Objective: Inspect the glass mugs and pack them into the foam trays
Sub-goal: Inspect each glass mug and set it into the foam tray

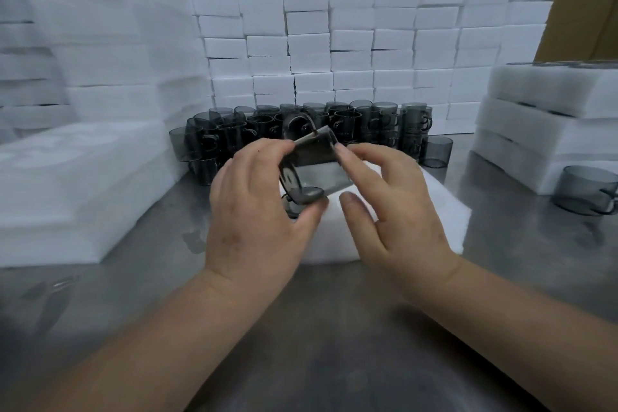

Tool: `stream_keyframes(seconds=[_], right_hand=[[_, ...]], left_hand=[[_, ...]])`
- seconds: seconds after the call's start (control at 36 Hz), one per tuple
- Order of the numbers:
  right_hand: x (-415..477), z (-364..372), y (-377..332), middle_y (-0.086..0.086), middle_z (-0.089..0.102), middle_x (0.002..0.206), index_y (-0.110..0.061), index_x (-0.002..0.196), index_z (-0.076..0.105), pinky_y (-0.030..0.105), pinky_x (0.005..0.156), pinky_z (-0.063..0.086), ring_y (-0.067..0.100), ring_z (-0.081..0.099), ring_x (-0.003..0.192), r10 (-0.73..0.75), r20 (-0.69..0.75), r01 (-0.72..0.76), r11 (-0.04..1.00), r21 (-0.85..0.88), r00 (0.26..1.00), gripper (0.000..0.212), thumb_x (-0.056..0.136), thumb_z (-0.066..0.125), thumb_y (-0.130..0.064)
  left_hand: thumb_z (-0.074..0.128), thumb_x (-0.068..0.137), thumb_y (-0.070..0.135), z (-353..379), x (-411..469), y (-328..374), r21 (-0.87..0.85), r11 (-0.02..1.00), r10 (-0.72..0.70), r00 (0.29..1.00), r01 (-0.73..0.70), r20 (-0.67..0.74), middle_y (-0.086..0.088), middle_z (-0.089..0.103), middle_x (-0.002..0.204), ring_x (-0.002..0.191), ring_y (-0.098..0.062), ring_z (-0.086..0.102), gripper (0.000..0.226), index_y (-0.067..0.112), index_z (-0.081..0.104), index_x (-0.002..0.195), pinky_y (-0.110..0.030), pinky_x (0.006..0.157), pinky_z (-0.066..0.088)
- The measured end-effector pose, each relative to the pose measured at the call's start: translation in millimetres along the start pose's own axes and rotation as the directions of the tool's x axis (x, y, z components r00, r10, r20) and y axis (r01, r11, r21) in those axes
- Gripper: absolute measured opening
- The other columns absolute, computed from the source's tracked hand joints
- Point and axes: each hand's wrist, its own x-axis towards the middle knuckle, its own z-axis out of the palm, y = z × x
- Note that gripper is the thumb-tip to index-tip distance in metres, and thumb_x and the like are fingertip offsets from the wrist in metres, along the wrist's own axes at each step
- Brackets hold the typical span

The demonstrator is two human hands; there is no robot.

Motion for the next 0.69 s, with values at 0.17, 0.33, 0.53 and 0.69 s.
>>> stream_keyframes(seconds=[0.17,0.33,0.53,0.69], right_hand=[[-1.6,-0.3,-6.9,0.02,0.052,0.126,-0.009,0.129,0.035,0.039,0.1,0.035,0.023,0.041,0.118,-0.018,-0.002,0.018,0.998,0.054,1.0,0.048,0.084,0.046,-0.023],[-2.7,-1.1,-7.5,0.012,0.034,0.138,-0.008,0.131,0.029,0.039,0.108,0.029,0.019,0.032,0.13,0.039,-0.011,-0.037,0.992,0.12,0.999,0.051,0.085,0.044,-0.025],[-2.2,-2.1,-8.8,0.015,0.037,0.138,-0.008,0.133,0.027,0.048,0.102,0.036,0.028,0.039,0.128,0.065,-0.015,-0.063,0.99,0.124,0.998,0.054,0.086,0.045,-0.027],[-2.4,-4.7,-8.5,0.002,0.054,0.12,-0.022,0.134,0.023,0.027,0.086,0.032,0.006,0.048,0.094,0.15,0.046,-0.154,0.983,0.097,0.988,0.062,0.08,0.046,-0.044]], left_hand=[[0.066,0.068,0.044,-1.4,-0.6,3.3,-0.095,0.983,-0.152,0.985,0.159,0.075,0.015,0.045,0.106,0.111,-0.013,0.045,0.065,0.016,0.049,0.124,-0.053,0.099,0.039],[0.052,0.077,0.057,0.6,-2.5,-4.7,-0.214,0.954,-0.178,0.97,0.211,0.163,0.027,0.047,0.105,0.117,-0.021,0.049,0.064,0.021,0.04,0.129,-0.047,0.099,0.04],[0.036,0.077,0.061,-0.7,0.7,-5.0,-0.26,0.948,-0.154,0.979,0.184,0.132,0.032,0.046,0.1,0.112,-0.019,0.054,0.066,0.015,0.043,0.124,-0.05,0.098,0.04],[0.055,0.079,0.049,0.4,-3.2,-0.5,-0.162,0.979,-0.103,0.986,0.124,0.135,0.036,0.036,0.095,0.1,0.004,0.044,0.06,0.008,0.047,0.123,-0.056,0.1,0.039]])
